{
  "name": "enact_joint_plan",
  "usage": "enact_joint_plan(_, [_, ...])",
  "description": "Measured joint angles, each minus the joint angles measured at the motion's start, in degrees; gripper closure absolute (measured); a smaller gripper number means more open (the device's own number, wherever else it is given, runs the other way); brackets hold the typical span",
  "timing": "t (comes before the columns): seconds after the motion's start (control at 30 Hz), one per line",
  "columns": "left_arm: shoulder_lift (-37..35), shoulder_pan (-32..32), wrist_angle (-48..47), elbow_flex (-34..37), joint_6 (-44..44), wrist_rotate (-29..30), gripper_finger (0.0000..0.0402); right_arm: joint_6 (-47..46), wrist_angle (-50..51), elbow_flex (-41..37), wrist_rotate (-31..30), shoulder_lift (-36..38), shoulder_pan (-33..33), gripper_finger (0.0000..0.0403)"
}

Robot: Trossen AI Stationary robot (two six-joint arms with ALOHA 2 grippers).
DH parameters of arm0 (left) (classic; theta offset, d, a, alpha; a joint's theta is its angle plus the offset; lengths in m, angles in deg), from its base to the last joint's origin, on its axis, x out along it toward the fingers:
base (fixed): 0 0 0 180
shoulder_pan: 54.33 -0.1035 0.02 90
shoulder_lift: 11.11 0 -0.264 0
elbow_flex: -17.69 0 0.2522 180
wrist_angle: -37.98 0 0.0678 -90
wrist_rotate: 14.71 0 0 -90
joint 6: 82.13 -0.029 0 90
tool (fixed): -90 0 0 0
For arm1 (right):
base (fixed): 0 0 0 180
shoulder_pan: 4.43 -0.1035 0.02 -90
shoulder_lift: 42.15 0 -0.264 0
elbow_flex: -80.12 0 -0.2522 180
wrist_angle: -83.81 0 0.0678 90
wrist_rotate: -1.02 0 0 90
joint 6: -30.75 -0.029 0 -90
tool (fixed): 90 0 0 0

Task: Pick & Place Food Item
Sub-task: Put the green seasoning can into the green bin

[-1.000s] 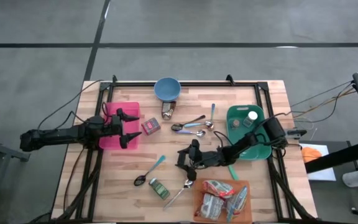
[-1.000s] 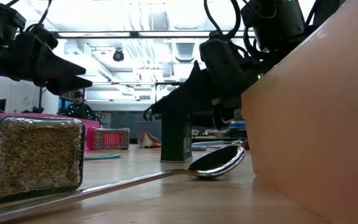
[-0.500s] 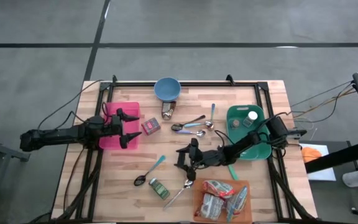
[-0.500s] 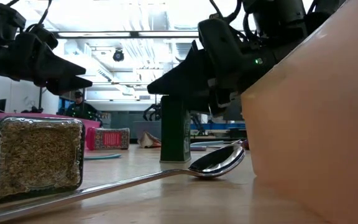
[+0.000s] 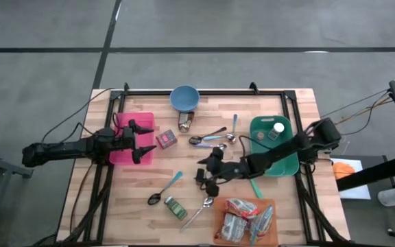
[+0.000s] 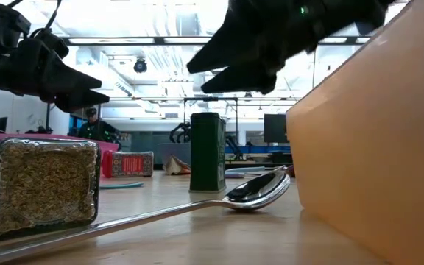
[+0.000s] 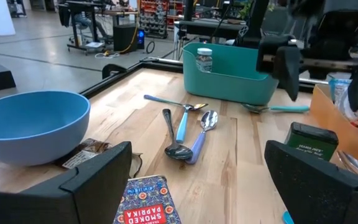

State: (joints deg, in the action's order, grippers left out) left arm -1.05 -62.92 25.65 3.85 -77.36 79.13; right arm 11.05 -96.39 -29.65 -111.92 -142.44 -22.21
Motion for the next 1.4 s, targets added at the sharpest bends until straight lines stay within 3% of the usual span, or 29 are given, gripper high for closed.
enact_joint_plan(0.17, [0.3, 0.0, 0.0, 0.0, 0.0, 0.0, 0.003, -3.0, 22.2, 11.1, 1.2, 0.9, 0.0, 0.0089])
enact_joint_plan(0.3, [0.3, 0.0, 0.0, 0.0, 0.0, 0.0, 0.003, -0.9, 34.4, 19.8, 2.1, -0.2, 0.0, 0.0089])
enact_joint_plan(0.6, [0.3, 0.0, 0.0, 0.0, 0.0, 0.0, 0.003, 33.3, 50.6, 30.7, 5.0, -6.6, -0.2, 0.0089])
enact_joint_plan(0.93, [1.4, 0.0, 0.0, 0.0, 0.0, 0.0, 0.003, 56.9, 50.9, 32.1, 6.6, -11.5, -0.2, 0.0089])
enact_joint_plan(1.13, [1.4, 0.0, 0.0, 0.0, 0.0, 0.0, 0.003, 60.6, 53.4, 34.4, 5.8, -13.3, 1.4, 0.0089])
enact_joint_plan(1.4, [1.8, 0.0, 0.0, 0.0, 0.0, 0.0, 0.003, 61.9, 56.0, 34.7, 9.4, -12.9, 3.1, 0.009])
